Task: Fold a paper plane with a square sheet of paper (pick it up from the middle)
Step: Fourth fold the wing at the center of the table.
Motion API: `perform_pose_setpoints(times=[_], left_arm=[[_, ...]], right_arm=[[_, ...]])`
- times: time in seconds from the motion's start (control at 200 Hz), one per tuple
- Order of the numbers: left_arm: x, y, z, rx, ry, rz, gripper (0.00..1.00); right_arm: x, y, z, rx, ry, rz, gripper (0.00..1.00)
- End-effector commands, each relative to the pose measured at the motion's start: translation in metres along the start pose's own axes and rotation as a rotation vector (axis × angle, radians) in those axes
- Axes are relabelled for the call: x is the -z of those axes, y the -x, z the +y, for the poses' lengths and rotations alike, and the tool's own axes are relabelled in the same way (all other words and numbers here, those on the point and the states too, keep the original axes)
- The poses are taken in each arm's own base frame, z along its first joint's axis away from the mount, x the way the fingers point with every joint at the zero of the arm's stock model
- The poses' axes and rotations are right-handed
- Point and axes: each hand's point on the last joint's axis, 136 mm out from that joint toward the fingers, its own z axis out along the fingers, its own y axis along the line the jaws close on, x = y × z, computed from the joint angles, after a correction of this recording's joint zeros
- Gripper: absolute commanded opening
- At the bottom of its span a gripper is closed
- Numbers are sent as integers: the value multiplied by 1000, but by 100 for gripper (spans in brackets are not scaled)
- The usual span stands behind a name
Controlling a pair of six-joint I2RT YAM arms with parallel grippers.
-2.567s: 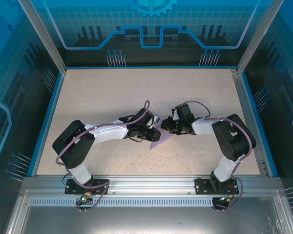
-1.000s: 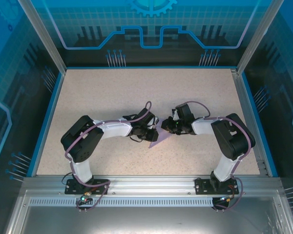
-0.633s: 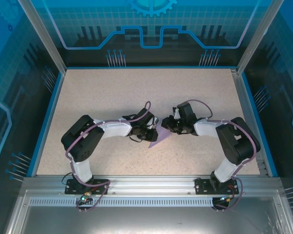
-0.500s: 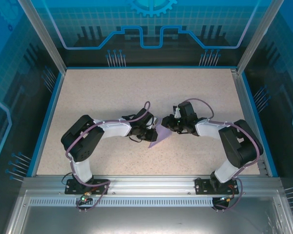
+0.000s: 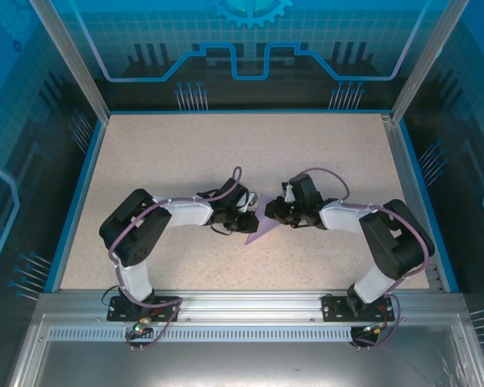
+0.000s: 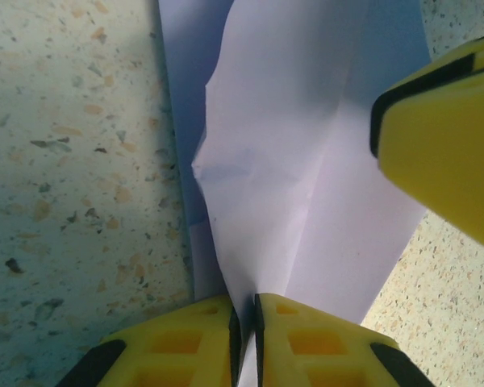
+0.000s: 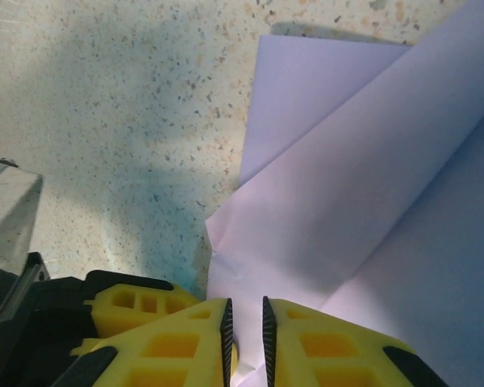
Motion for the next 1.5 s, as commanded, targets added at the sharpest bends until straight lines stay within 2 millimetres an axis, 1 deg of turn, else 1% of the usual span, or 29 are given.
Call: perform_pose_setpoints(times=[0.0, 0.315, 0.435, 0.605, 0.76, 1.025, 1.165, 1.496], left_arm=[[-9, -17, 21, 46, 42, 54, 16], [-10, -20, 26, 61, 48, 57, 15], [-11, -21, 29, 67, 56, 56, 14], [-12, -22, 32, 71, 65, 60, 14], [-11, -21, 31, 67, 61, 57, 14], [2, -8, 17, 50, 40, 18, 18], [11, -1, 10, 38, 33, -4, 22], [29, 11, 3, 5, 56, -45, 30]], right_arm=[[-9, -1, -1, 26, -19, 13, 19], [-23, -2, -12, 33, -62, 38, 19], [-27, -6, -15, 41, -72, 50, 19], [-28, -8, -25, 47, -113, 62, 19], [-29, -14, -35, 64, -166, 81, 19], [-35, -25, -53, 72, -244, 119, 18], [-36, -29, -61, 77, -280, 133, 18], [-36, -32, -66, 87, -304, 149, 17]])
